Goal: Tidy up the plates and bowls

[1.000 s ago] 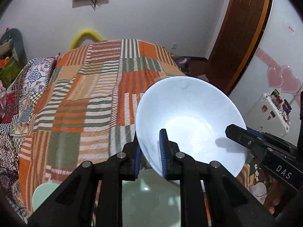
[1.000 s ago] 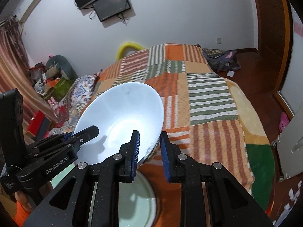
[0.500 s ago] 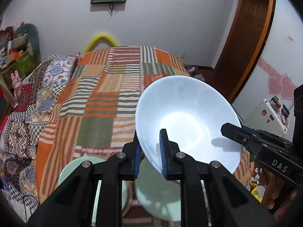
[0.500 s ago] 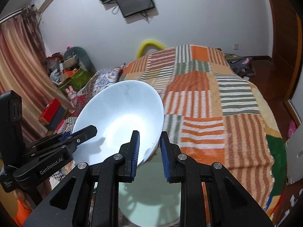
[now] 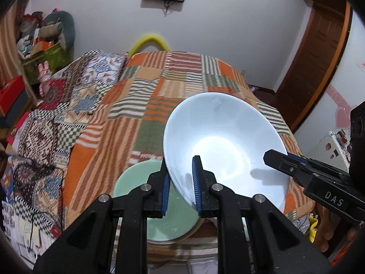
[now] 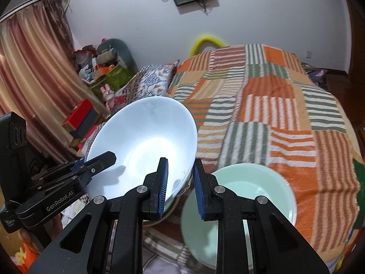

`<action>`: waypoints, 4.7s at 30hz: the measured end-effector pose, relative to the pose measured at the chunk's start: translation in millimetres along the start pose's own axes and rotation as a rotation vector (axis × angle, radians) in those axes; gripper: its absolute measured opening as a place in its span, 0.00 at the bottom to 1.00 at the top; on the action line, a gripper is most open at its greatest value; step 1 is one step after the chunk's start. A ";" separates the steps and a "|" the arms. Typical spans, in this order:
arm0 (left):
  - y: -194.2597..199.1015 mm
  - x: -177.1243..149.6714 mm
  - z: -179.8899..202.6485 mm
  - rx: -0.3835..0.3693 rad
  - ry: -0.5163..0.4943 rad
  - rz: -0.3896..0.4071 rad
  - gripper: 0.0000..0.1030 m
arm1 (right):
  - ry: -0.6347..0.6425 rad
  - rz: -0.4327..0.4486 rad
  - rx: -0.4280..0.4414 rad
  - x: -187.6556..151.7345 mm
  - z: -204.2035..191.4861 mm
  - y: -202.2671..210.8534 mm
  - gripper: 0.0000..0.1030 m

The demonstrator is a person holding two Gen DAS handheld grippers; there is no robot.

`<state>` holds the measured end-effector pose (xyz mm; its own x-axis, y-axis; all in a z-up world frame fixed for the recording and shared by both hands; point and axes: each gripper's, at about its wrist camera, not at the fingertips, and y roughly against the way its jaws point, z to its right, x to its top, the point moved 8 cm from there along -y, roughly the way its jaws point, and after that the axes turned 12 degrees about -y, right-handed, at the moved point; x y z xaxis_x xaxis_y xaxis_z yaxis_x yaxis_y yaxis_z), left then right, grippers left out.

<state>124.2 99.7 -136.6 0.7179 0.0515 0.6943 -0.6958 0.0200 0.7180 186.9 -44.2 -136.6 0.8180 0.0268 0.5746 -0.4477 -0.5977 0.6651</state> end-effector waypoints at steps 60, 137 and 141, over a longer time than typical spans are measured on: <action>-70.1 -92.2 -67.8 0.032 0.170 -0.271 0.19 | 0.058 -0.266 -0.083 -77.8 -18.6 -94.9 0.22; -81.0 -111.9 -70.8 -0.066 0.261 -0.270 0.52 | 0.000 -0.235 -0.119 -75.1 -21.3 -110.5 0.34; -70.1 -103.3 -67.5 -0.045 0.239 -0.239 0.52 | -0.013 -0.220 -0.104 -71.8 -21.4 -102.7 0.34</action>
<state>97.3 160.4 -262.0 0.8388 0.2724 0.4714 -0.5127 0.1036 0.8523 166.4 32.3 -235.9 0.9043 0.1364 0.4044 -0.2920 -0.4931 0.8195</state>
